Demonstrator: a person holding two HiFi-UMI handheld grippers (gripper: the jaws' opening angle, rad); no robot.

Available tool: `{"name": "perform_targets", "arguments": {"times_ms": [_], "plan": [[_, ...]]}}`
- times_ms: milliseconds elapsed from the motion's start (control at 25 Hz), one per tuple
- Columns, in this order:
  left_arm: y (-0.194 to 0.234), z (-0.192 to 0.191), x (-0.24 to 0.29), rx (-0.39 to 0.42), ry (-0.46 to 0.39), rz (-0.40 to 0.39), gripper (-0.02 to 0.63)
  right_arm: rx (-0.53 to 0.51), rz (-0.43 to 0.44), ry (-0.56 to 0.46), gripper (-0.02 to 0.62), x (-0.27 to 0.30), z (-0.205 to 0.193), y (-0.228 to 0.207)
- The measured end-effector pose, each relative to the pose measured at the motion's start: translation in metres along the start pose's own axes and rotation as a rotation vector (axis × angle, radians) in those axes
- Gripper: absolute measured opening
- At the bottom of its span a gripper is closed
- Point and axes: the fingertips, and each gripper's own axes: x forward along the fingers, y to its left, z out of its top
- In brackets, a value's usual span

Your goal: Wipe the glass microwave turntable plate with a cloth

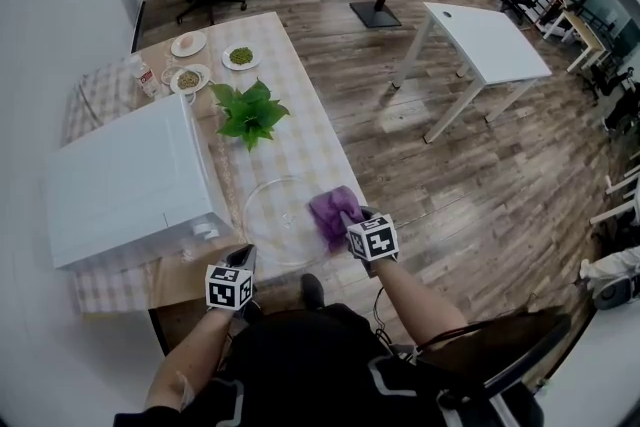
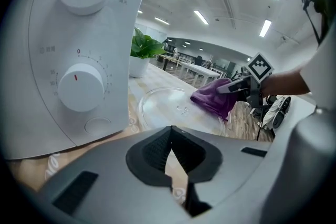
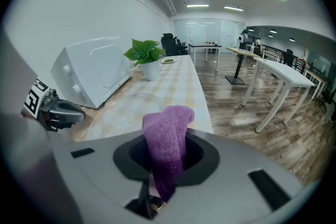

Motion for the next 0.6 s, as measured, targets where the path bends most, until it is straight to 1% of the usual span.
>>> {"name": "perform_targets", "arguments": {"times_ms": [160,280,400,480,600], "plan": [[0.002,0.003,-0.005,0.013,-0.013,0.008,0.008,-0.011,0.060,-0.062,0.072,-0.013,0.018,0.028],[0.005,0.007,-0.010,0.004,-0.036,0.009,0.008,-0.050,0.135,-0.101,0.072,-0.021,0.034,0.064],[0.009,0.009,-0.015,0.003,-0.050,0.027,0.008,-0.078,0.213,-0.137,0.072,-0.026,0.044,0.102],[0.011,0.010,-0.019,0.000,-0.058,0.035,0.008,-0.097,0.272,-0.143,0.072,-0.026,0.046,0.129],[0.014,0.011,-0.026,-0.010,-0.072,0.043,0.008,-0.152,0.364,-0.120,0.072,-0.021,0.040,0.168]]}}
